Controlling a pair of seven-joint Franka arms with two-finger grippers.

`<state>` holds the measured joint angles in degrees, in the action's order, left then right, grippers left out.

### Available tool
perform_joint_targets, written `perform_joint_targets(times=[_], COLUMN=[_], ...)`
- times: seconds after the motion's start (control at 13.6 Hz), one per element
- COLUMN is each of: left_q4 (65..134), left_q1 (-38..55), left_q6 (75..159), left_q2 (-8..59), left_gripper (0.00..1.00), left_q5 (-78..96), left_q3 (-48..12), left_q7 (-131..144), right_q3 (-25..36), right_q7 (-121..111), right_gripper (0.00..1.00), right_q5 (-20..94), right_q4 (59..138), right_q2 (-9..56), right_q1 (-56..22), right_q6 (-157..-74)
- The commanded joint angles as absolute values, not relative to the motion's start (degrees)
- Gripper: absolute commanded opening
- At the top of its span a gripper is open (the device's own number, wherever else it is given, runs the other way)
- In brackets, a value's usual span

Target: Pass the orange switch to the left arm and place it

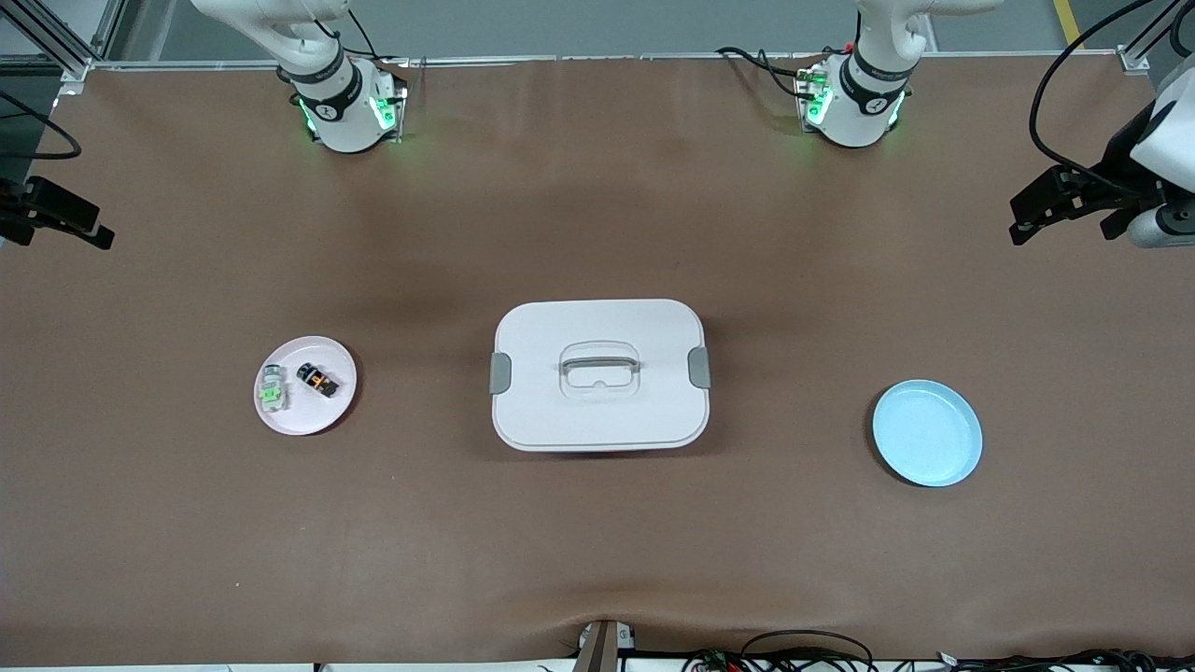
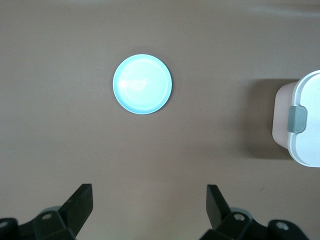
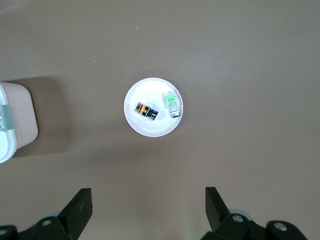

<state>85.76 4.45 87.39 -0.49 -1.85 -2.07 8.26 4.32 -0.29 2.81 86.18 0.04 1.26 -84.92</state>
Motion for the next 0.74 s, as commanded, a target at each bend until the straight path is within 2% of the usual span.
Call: perform_joint_targets(times=[0.0, 0.66], left_q4=[85.08, 84.47], left_q1=[4.48, 4.22], left_q6=[86.31, 86.05], left_q2=[-0.88, -0.35], left_gripper=[1.0, 1.0], left_q5=[-1.67, -1.67], left_q3=[-1.85, -1.76], left_q7=[7.12, 7.03], right_q3=[4.48, 4.66], right_q7=[0.26, 0.79], right_gripper=[1.0, 1.0], right_q5=[2.02, 2.64], right_q4=[87.63, 86.75], right_q2=[-1.32, -0.44], right_q1=[0.96, 1.14], right_q6=[-85.61, -84.99])
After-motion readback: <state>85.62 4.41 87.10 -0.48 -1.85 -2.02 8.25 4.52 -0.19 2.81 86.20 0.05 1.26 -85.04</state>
